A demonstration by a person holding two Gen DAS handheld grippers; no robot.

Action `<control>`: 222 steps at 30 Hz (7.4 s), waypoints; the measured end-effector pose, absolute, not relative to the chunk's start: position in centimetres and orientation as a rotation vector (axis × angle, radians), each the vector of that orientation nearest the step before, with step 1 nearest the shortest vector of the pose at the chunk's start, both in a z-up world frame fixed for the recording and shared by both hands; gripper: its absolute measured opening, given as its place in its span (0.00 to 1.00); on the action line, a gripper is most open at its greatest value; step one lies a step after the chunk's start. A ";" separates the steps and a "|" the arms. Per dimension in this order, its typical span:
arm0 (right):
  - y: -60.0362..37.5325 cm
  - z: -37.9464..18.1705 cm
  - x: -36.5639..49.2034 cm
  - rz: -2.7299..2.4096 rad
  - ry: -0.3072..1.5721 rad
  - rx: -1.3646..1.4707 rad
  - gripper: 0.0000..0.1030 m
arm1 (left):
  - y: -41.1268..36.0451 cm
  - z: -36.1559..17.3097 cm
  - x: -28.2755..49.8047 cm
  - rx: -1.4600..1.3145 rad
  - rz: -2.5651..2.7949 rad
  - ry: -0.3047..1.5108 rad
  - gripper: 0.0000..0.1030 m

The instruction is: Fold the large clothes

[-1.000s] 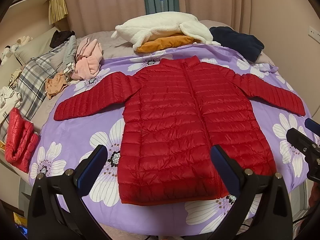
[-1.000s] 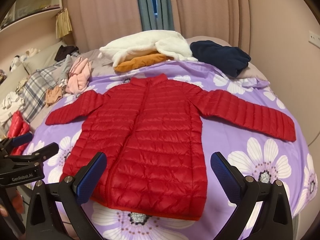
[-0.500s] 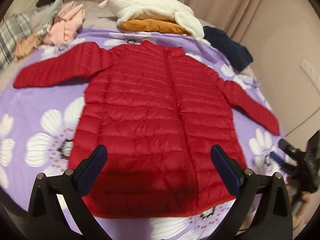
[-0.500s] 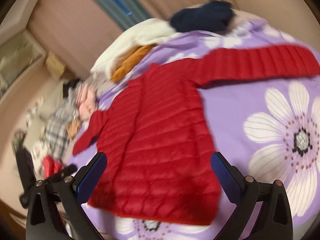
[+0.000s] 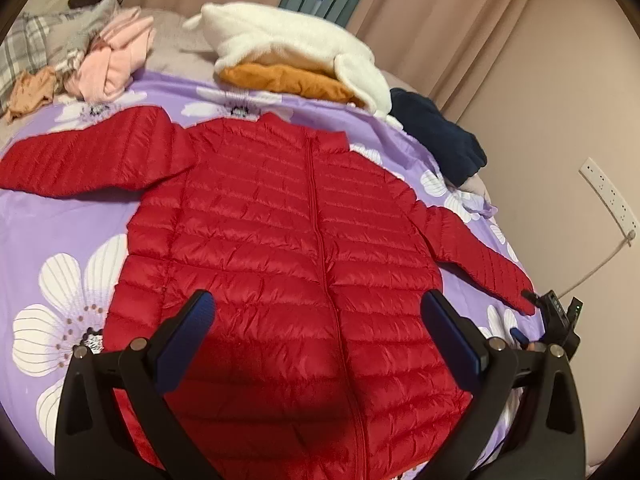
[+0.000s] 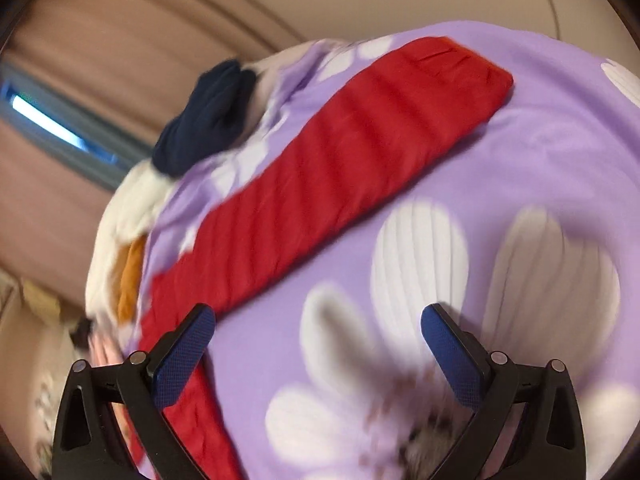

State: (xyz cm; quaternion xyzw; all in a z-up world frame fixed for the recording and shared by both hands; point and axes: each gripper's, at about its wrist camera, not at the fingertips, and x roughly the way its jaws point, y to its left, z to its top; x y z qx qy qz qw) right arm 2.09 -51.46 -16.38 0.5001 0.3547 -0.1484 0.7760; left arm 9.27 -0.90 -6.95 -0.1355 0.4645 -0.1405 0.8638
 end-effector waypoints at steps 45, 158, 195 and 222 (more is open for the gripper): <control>-13.9 -7.7 20.9 0.343 0.864 0.031 0.10 | 10.7 -9.1 16.3 -0.549 -0.115 1.011 1.00; -36.5 -8.5 9.1 0.077 0.880 0.730 0.58 | -10.6 -10.5 21.1 0.282 -0.599 0.994 0.45; -33.4 -6.2 16.3 0.006 0.907 0.317 0.27 | 5.9 -8.7 23.5 -0.043 -0.230 0.910 0.55; -34.3 -8.3 11.2 0.143 0.960 0.532 0.51 | 12.5 -11.0 17.9 -0.244 -0.207 1.047 0.72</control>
